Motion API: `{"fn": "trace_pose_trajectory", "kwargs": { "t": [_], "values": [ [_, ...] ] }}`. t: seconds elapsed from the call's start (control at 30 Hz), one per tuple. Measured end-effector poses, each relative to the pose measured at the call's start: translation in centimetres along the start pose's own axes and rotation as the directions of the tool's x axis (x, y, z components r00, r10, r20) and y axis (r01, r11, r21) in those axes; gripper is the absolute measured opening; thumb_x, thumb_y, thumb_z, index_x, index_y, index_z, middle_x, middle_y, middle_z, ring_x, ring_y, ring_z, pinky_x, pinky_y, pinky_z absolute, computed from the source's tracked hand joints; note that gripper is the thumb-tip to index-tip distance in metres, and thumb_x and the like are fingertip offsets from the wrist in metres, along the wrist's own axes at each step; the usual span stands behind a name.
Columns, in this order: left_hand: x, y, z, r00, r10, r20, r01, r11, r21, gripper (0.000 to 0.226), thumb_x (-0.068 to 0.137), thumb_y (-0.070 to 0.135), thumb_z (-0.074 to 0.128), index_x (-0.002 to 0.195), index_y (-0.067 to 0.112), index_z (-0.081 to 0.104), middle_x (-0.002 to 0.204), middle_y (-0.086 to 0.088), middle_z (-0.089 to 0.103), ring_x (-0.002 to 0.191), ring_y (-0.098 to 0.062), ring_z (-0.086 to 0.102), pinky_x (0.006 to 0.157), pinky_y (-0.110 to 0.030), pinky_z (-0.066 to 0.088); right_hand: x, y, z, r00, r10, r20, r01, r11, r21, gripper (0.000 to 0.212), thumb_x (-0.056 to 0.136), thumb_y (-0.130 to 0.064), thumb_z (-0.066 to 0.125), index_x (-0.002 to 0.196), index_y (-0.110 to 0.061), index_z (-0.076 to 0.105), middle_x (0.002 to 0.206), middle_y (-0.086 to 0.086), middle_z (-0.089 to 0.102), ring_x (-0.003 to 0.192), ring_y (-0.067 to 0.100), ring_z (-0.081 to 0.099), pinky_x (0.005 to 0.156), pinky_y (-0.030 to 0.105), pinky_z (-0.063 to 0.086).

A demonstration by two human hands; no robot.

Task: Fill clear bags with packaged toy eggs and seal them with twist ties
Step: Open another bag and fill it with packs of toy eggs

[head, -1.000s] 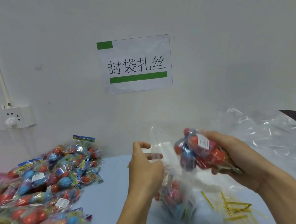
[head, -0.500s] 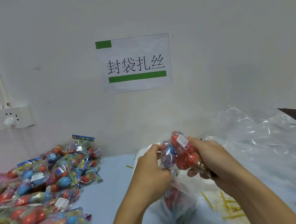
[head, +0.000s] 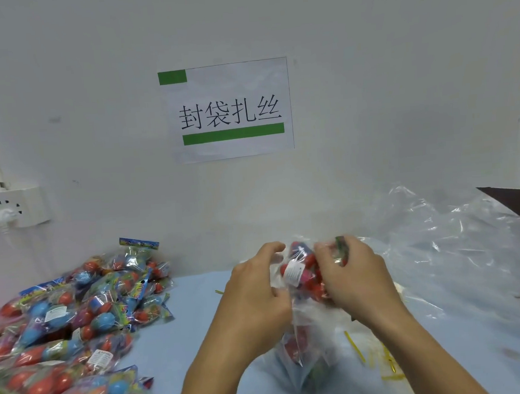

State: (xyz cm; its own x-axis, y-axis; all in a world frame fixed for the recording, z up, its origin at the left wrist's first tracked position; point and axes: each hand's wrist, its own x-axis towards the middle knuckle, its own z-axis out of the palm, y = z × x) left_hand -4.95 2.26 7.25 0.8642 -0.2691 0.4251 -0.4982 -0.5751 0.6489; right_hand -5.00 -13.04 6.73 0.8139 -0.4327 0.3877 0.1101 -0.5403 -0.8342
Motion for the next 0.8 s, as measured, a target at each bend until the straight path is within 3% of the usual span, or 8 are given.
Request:
{"fn": "trace_pose_trajectory", "kwargs": {
  "t": [0.13,0.2,0.37,0.47,0.53,0.6,0.7,0.8],
  "values": [
    [-0.2,0.5,-0.2,0.997,-0.002,-0.080,0.003,1.000,0.021,0.053,0.079,0.005,0.049,0.112,0.046,0.053,0.103,0.020,0.065,0.078,-0.009,0.063,0.078,-0.029,0.056,-0.6,-0.1,0.5,0.982,-0.120,0.143,0.130,0.990,-0.061,0.036,0.089,-0.058,0.053,0.076,-0.024,0.053,0.070,-0.008,0.063,0.068,0.012,0.060,0.062,0.034,0.047],
    [-0.3,0.5,-0.4,0.997,0.009,-0.079,-0.006,0.999,0.032,0.052,0.077,0.007,0.048,0.107,0.049,0.051,0.100,0.020,0.066,0.074,-0.012,0.063,0.077,-0.032,0.056,-0.5,-0.2,0.1,0.965,-0.117,0.233,0.138,0.988,-0.075,0.042,0.084,-0.067,0.052,0.079,-0.025,0.056,0.070,-0.009,0.065,0.066,0.006,0.061,0.060,0.029,0.045],
    [-0.4,0.6,-0.5,0.997,0.062,-0.055,-0.059,0.997,0.055,0.059,0.077,0.006,0.047,0.103,0.059,0.038,0.083,0.036,0.056,0.064,-0.005,0.060,0.065,-0.019,0.054,-0.5,0.0,-1.2,0.896,-0.078,0.436,0.041,0.995,0.095,0.028,0.080,-0.055,0.071,0.093,-0.031,0.065,0.079,-0.022,0.071,0.071,-0.005,0.067,0.058,0.011,0.049],
    [-0.5,0.6,-0.6,0.997,0.077,-0.031,-0.076,0.997,0.030,0.069,0.076,-0.001,0.046,0.104,0.061,0.039,0.083,0.045,0.054,0.064,0.004,0.058,0.059,-0.010,0.045,-0.3,0.1,-0.6,0.921,-0.033,0.389,-0.103,0.941,0.323,0.041,0.070,-0.038,0.086,0.104,-0.025,0.068,0.089,-0.005,0.077,0.083,0.012,0.075,0.082,0.035,0.061],
    [-0.6,0.5,-0.5,0.997,0.083,-0.008,-0.083,0.996,0.011,0.072,0.074,-0.001,0.046,0.113,0.060,0.043,0.086,0.044,0.052,0.069,0.006,0.058,0.062,-0.006,0.042,-0.3,-0.1,-0.1,0.934,0.032,0.355,-0.192,0.884,0.426,0.049,0.066,-0.029,0.090,0.108,-0.016,0.069,0.093,0.005,0.078,0.086,0.022,0.076,0.083,0.045,0.061],
    [-0.6,0.3,-0.3,0.997,0.079,-0.006,-0.079,0.997,0.020,0.072,0.076,0.000,0.046,0.128,0.050,0.047,0.092,0.041,0.050,0.072,0.002,0.058,0.064,-0.006,0.042,-0.3,-0.2,0.1,0.929,0.066,0.365,-0.243,0.851,0.466,0.037,0.070,-0.022,0.089,0.101,-0.010,0.074,0.087,0.009,0.078,0.080,0.025,0.077,0.075,0.041,0.062],
    [-0.4,0.0,-0.1,0.997,0.059,-0.041,-0.058,0.998,0.028,0.063,0.082,0.001,0.046,0.132,0.040,0.049,0.112,0.027,0.060,0.067,-0.005,0.058,0.064,-0.011,0.043,-0.4,-0.3,-0.2,0.913,0.089,0.399,-0.258,0.882,0.394,0.019,0.074,-0.019,0.086,0.088,-0.010,0.077,0.079,0.007,0.078,0.075,0.023,0.077,0.072,0.037,0.063],
    [-0.6,0.3,-0.2,0.995,0.063,-0.072,-0.055,0.994,0.099,0.067,0.083,0.004,0.046,0.140,0.040,0.045,0.135,0.016,0.056,0.100,-0.021,0.062,0.086,-0.032,0.052,-0.7,-0.3,-0.6,0.917,0.084,0.390,-0.193,0.948,0.251,0.016,0.072,-0.020,0.085,0.083,-0.014,0.074,0.070,0.000,0.076,0.064,0.013,0.074,0.058,0.023,0.058]
  ]
}}
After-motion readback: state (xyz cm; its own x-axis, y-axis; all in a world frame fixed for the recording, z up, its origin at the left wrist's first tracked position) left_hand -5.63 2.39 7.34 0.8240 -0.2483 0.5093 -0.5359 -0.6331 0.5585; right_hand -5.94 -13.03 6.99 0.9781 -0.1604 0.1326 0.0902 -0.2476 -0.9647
